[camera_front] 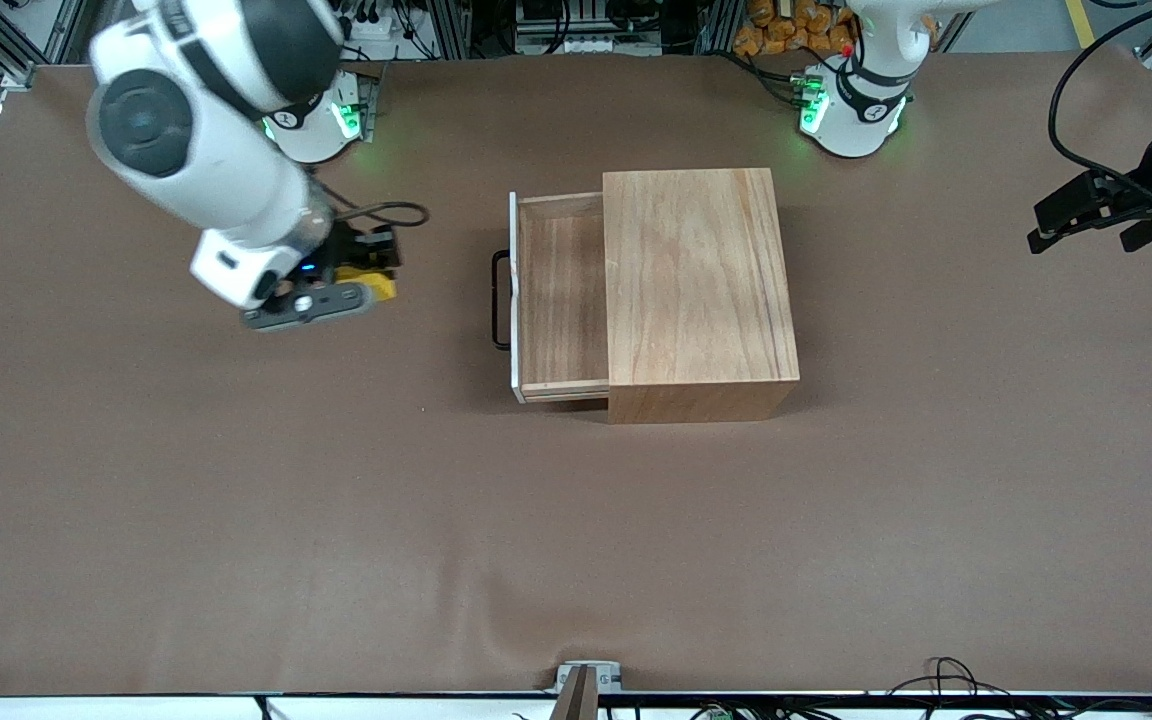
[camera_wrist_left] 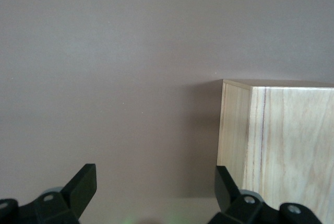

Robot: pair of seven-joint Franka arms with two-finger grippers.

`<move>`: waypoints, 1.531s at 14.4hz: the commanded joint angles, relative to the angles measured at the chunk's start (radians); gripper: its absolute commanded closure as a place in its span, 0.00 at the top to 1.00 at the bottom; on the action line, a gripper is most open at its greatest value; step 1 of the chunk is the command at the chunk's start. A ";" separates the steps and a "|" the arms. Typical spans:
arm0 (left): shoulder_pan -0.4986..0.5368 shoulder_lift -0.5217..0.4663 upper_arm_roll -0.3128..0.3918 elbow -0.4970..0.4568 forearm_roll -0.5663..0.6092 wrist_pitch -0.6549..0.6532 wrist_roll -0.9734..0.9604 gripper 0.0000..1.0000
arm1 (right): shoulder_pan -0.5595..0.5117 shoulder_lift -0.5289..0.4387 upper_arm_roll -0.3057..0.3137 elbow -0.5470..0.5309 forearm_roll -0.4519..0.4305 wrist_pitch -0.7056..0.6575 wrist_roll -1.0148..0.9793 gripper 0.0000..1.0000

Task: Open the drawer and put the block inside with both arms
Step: 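Carry the yellow cube with the right gripper over the open drawer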

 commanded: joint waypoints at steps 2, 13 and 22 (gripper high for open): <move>0.008 0.009 -0.007 0.022 -0.001 -0.013 0.018 1.00 | 0.113 0.082 -0.013 0.013 0.010 0.094 0.165 0.21; 0.002 0.017 -0.009 0.021 0.002 -0.010 0.012 1.00 | 0.313 0.281 -0.016 0.013 -0.053 0.358 0.380 0.22; 0.003 0.019 -0.009 0.024 0.004 -0.010 0.017 1.00 | 0.348 0.311 -0.016 0.009 -0.071 0.373 0.446 0.59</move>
